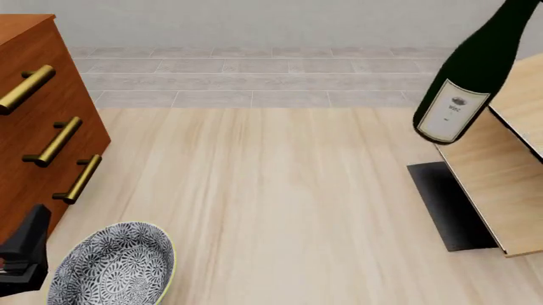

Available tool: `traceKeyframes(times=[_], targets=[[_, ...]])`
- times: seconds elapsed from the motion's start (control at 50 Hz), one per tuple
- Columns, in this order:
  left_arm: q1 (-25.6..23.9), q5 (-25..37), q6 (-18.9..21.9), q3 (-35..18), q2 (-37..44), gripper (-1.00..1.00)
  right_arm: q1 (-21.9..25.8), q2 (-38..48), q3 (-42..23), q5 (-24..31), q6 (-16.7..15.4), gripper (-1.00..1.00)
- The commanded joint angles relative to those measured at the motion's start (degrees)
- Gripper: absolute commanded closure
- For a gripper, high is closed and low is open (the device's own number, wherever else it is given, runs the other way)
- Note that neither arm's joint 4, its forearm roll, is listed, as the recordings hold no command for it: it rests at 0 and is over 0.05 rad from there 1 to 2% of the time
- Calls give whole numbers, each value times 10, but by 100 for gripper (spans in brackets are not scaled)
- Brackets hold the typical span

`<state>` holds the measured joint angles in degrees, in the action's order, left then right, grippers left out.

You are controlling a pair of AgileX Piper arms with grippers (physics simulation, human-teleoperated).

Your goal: Put the wine bottle on the wine rack.

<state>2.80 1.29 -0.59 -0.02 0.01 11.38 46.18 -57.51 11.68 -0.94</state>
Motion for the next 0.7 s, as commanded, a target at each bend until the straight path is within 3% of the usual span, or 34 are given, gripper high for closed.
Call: traceKeyframes(times=[0.02,0.7], targets=[[-3,-3,-1,0,0,-100,-32,-6,-24,17,17,100],[-10,-11,-1,0,0,-100,-111,-5,-80,58,22,100]])
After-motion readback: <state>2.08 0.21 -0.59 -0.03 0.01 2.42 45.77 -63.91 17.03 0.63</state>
